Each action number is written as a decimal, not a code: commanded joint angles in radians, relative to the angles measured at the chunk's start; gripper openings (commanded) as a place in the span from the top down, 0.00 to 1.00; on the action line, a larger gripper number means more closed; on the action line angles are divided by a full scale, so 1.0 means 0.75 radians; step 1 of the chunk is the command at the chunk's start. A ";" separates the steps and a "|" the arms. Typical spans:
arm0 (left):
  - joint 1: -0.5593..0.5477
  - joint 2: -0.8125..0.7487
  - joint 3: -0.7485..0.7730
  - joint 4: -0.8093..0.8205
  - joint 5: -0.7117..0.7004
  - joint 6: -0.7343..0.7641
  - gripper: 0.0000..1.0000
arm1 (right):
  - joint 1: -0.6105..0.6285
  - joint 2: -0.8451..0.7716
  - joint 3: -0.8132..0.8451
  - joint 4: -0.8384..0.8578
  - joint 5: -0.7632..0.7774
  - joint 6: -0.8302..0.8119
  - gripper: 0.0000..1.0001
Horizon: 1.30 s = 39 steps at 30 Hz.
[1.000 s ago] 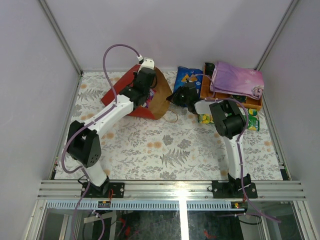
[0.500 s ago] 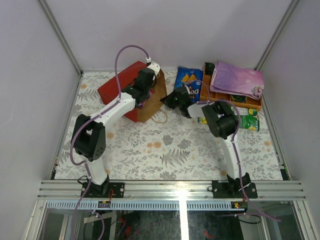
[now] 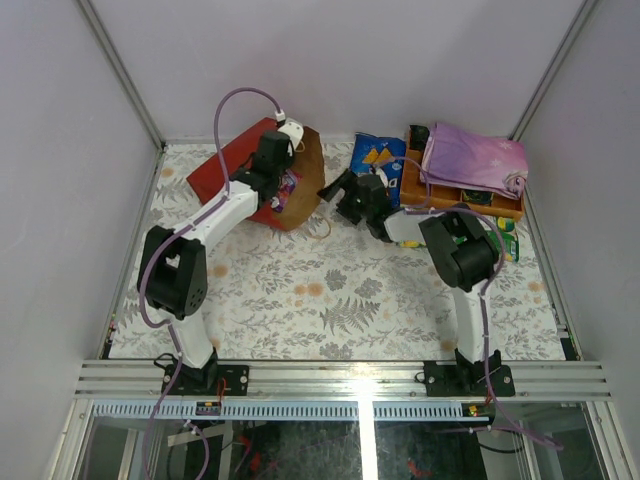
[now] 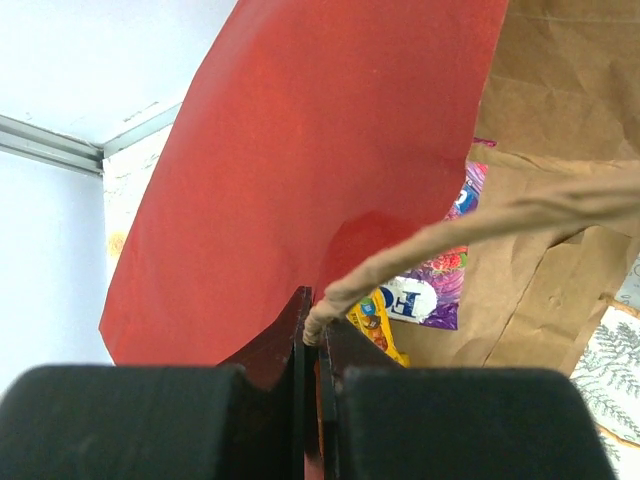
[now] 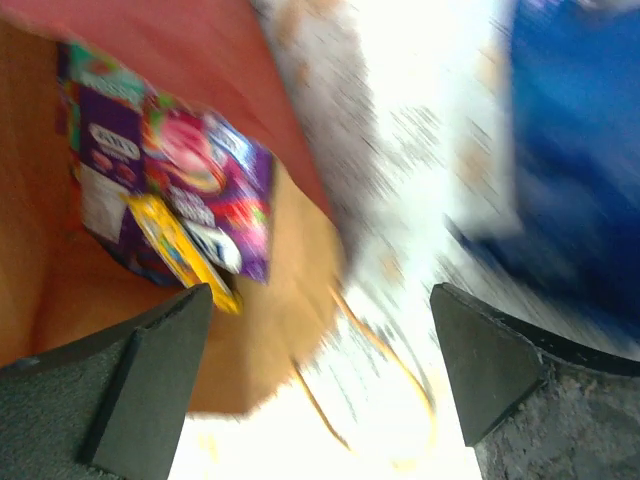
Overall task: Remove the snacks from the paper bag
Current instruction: Take out the snack from the paper bag.
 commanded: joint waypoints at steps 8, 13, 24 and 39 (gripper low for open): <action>0.093 -0.078 -0.110 0.129 0.051 -0.014 1.00 | 0.158 -0.287 -0.283 0.238 0.203 0.112 0.10; 0.104 -0.085 -0.121 0.126 0.068 -0.024 1.00 | 0.180 -0.059 0.024 0.202 0.043 0.113 0.21; 0.104 -0.054 -0.051 0.063 0.052 -0.121 1.00 | 0.182 0.320 0.549 -0.169 -0.022 0.168 0.23; 0.105 -0.099 -0.092 0.102 0.051 -0.108 1.00 | 0.224 0.663 1.018 -0.454 0.026 0.194 0.37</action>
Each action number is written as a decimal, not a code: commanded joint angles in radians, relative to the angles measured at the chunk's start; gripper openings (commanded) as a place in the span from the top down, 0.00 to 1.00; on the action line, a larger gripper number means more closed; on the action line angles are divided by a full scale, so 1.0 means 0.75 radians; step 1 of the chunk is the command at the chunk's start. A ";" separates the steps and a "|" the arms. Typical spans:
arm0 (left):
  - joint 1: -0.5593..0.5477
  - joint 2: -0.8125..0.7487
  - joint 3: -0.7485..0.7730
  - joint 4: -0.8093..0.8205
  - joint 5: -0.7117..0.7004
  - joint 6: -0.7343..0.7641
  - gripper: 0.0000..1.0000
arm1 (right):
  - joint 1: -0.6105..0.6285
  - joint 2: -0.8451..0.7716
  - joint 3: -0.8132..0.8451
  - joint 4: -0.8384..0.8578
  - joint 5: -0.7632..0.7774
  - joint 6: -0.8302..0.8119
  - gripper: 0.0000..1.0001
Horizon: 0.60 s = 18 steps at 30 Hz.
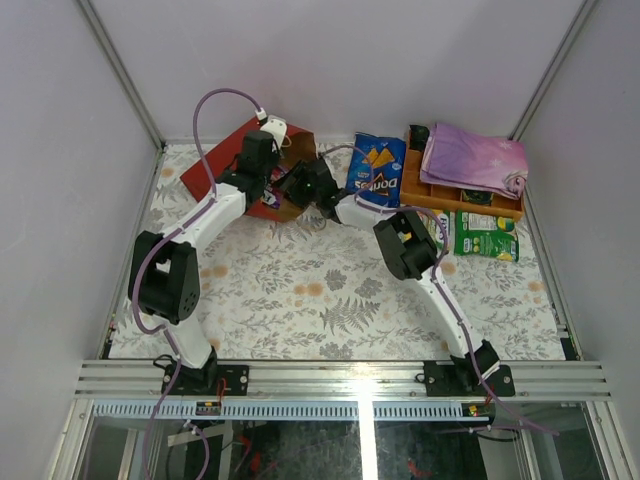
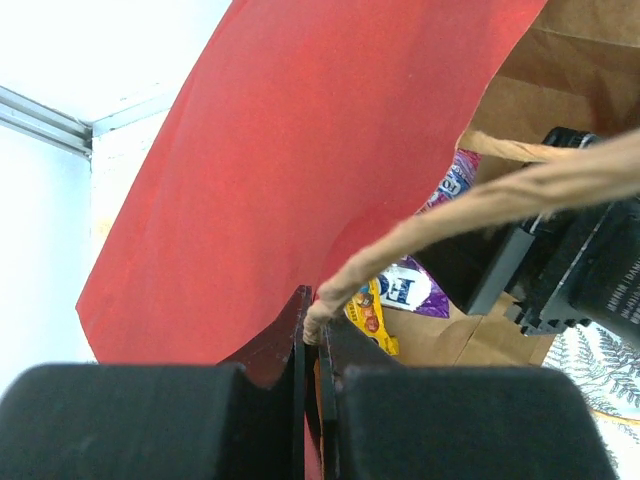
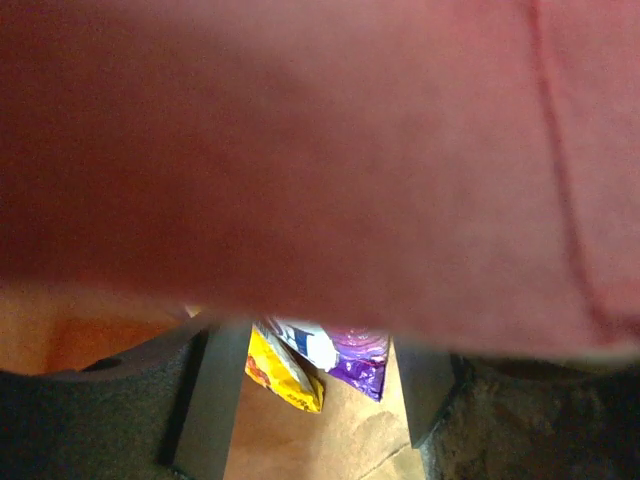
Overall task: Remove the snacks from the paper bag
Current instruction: Take out the snack from the paper bag.
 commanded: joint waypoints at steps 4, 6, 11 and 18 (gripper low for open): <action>0.021 -0.030 -0.021 0.052 -0.039 -0.003 1.00 | 0.057 0.147 0.189 -0.118 0.011 0.035 0.61; 0.024 -0.030 -0.023 0.052 -0.039 -0.002 1.00 | 0.057 0.119 0.157 -0.090 0.006 0.025 0.75; 0.028 -0.031 -0.030 0.049 -0.034 -0.006 1.00 | 0.061 -0.092 -0.095 0.034 0.054 -0.069 0.97; 0.030 -0.014 -0.021 0.036 -0.039 -0.016 1.00 | 0.072 -0.446 -0.419 0.133 0.021 -0.165 1.00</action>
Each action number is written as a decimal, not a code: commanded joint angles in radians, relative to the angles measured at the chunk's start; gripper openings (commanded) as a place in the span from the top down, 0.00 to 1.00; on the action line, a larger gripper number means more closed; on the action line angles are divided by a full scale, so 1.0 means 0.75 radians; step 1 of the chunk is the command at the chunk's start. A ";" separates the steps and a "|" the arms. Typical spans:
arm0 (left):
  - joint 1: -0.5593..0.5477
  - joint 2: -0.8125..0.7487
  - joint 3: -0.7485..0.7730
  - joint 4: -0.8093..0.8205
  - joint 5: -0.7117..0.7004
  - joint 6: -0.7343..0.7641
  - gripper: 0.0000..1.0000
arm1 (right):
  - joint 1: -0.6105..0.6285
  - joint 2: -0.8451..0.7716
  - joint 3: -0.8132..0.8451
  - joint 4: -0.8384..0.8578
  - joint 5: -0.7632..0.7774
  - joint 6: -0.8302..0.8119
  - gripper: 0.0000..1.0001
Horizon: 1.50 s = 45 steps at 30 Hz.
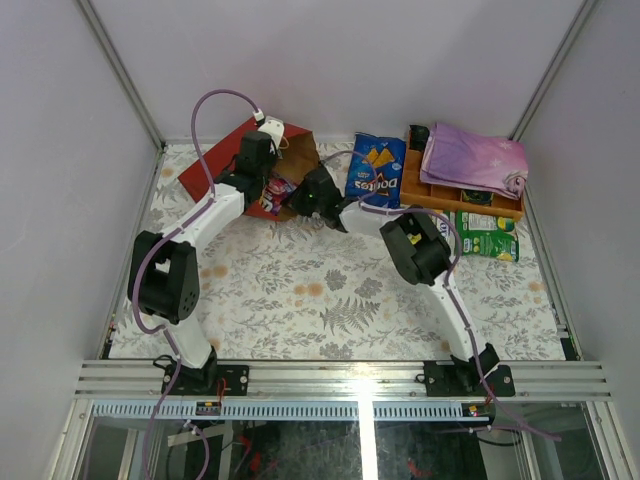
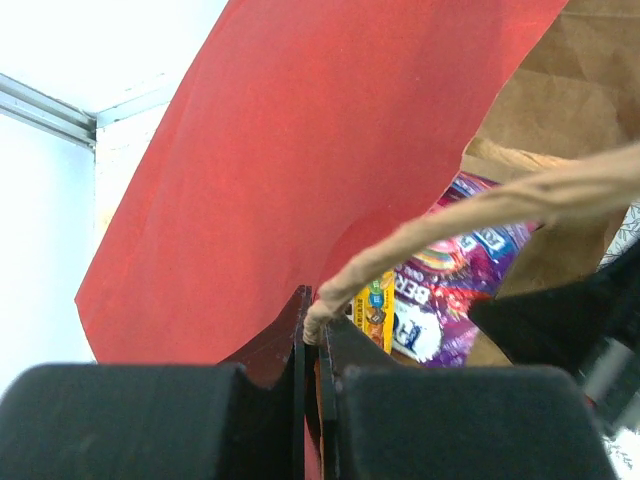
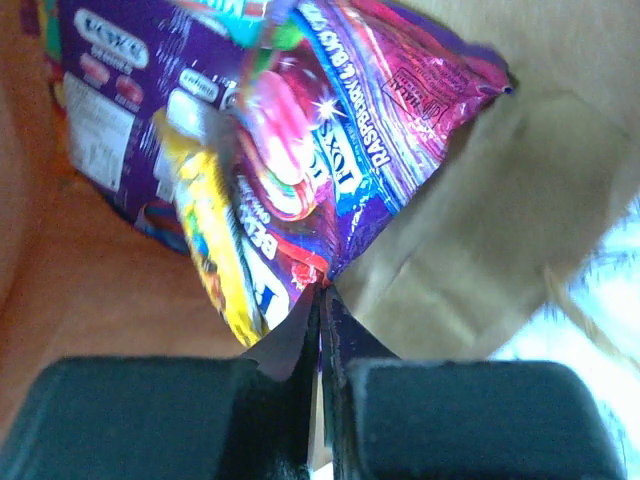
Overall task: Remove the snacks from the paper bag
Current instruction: Take out the snack from the paper bag, then place the snack at the center of the board.
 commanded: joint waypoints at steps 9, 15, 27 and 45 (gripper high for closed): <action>0.014 0.018 0.013 0.018 -0.042 -0.029 1.00 | 0.011 -0.788 -0.605 0.005 0.100 -0.224 1.00; 0.016 0.016 0.011 0.017 -0.037 -0.026 1.00 | -0.023 -1.121 -0.997 -0.081 0.143 -0.313 1.00; 0.022 0.027 0.015 0.017 -0.039 -0.025 1.00 | -0.026 -2.225 -1.638 -0.843 0.521 -0.484 1.00; 0.023 0.031 0.027 -0.006 -0.008 -0.029 1.00 | -0.049 -2.442 -1.725 -1.488 1.019 0.167 0.27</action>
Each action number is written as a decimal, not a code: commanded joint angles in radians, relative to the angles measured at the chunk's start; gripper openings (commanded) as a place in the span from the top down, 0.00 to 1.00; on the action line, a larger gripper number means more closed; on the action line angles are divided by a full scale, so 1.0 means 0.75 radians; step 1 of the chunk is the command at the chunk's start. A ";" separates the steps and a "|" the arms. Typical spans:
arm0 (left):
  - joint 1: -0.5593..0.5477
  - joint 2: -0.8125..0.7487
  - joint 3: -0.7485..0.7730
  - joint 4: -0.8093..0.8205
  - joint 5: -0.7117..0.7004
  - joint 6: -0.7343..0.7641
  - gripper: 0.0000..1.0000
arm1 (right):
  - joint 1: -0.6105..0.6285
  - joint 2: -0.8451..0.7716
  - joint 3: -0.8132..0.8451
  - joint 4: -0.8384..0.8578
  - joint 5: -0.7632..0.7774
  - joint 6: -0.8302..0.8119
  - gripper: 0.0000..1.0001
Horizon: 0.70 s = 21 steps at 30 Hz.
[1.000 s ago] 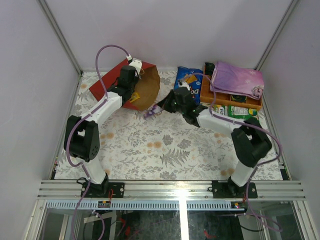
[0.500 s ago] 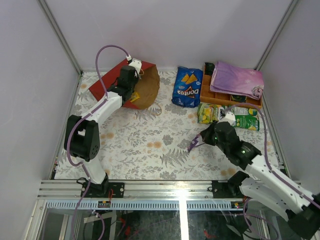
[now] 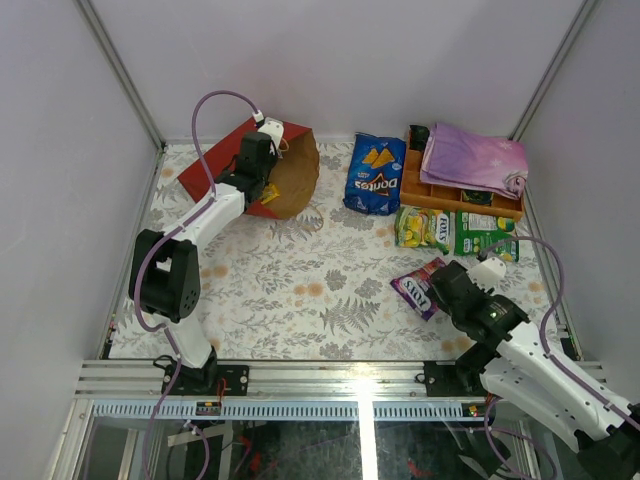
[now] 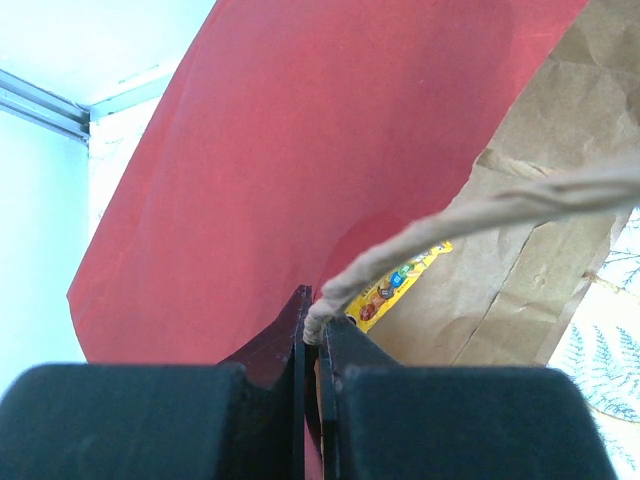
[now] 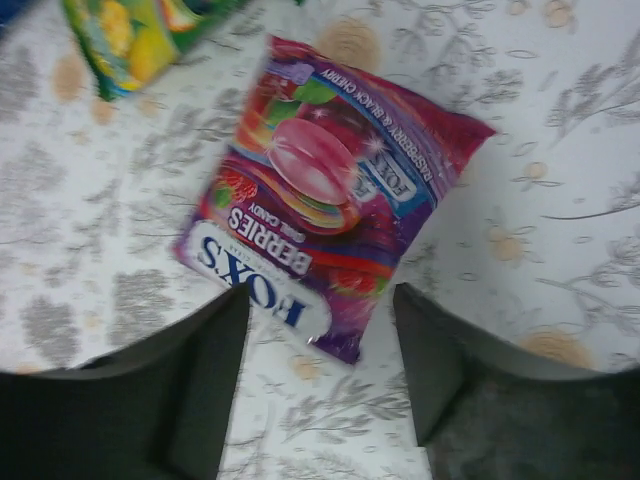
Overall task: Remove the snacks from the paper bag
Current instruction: Place the snack at the center of the board.
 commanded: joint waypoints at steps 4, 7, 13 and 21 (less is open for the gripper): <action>0.015 0.017 0.032 -0.004 -0.010 -0.019 1.00 | -0.008 0.038 0.157 -0.070 0.205 -0.014 0.04; 0.015 0.026 0.036 -0.008 -0.011 -0.019 1.00 | -0.007 0.116 0.244 0.075 0.217 -0.238 0.07; 0.014 0.031 0.037 -0.015 -0.022 -0.019 1.00 | -0.016 0.613 0.333 0.244 0.107 -0.309 0.00; 0.015 0.047 0.046 -0.020 -0.021 -0.015 1.00 | -0.325 0.906 0.194 0.578 -0.421 -0.219 0.01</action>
